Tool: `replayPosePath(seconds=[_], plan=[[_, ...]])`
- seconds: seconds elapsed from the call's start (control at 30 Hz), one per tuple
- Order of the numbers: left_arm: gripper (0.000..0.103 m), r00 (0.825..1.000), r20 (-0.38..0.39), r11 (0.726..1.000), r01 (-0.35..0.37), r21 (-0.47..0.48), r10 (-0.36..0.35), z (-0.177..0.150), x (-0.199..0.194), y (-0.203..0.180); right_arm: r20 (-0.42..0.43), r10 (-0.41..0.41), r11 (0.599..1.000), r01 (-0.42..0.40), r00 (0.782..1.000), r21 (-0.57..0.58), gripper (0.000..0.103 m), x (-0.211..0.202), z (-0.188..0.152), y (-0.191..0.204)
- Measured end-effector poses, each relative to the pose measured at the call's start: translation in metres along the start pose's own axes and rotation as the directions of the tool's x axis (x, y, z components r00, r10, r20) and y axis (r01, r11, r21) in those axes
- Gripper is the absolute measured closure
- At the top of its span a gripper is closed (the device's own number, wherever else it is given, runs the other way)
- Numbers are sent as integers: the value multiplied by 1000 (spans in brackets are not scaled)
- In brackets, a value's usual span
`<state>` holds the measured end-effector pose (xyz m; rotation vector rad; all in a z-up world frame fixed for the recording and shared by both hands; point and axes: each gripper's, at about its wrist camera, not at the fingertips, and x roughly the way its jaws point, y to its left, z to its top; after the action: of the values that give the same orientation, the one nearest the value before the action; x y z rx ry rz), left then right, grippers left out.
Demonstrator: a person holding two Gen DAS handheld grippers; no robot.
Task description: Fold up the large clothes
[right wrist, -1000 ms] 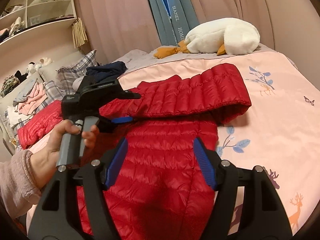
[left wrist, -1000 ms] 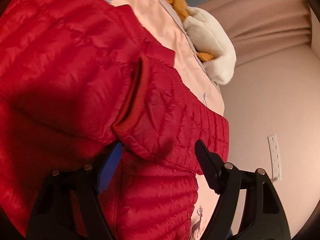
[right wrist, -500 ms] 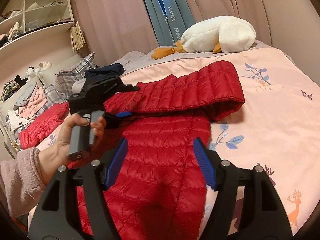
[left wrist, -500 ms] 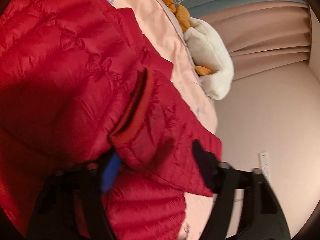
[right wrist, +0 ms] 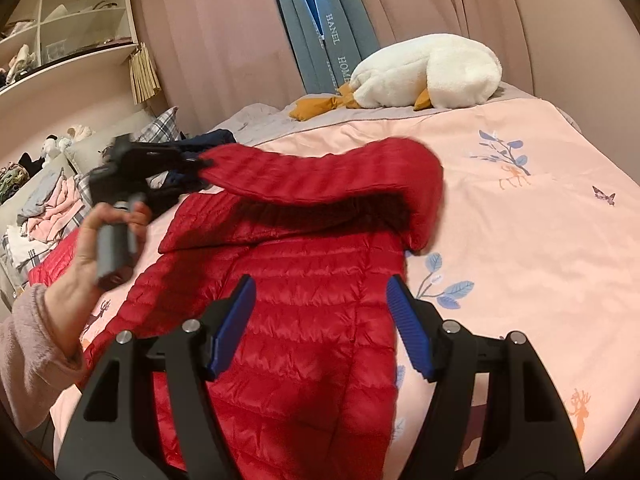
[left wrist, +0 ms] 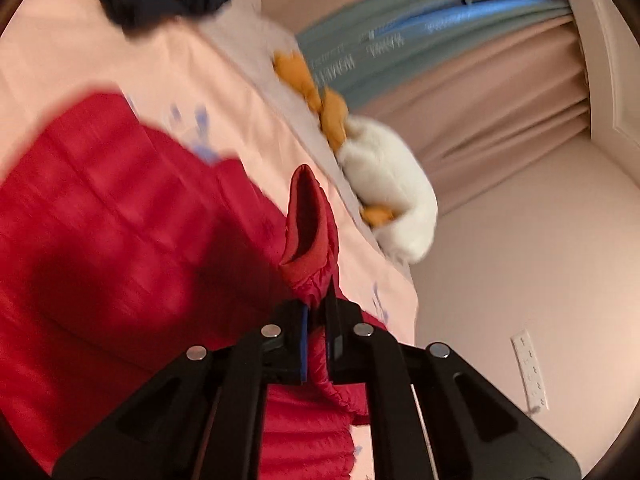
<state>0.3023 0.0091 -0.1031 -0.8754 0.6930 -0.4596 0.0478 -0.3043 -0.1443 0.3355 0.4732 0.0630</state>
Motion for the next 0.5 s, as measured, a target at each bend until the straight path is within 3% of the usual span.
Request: replayPosePath(seconds=[0.13, 0.23, 0.3, 0.43, 0.5], plan=[[97, 993, 72, 996, -89, 0, 88, 20, -41, 29, -16, 1, 1000, -1, 1000, 2, 34, 6, 5, 1], [97, 982, 51, 984, -180, -6, 180, 21, -49, 57, -40, -4, 1000, 4, 999, 3, 34, 18, 12, 0], [97, 980, 0, 980, -197, -19, 197, 19, -46, 72, -59, -5, 1000, 5, 998, 2, 34, 27, 18, -2], [83, 959, -52, 961, -278, 6, 278, 13, -41, 86, -96, -29, 1000, 29, 995, -5, 34, 59, 43, -10], [77, 952, -51, 953, -301, 41, 303, 16, -35, 76, -124, -57, 998, 57, 991, -2, 34, 84, 63, -16]])
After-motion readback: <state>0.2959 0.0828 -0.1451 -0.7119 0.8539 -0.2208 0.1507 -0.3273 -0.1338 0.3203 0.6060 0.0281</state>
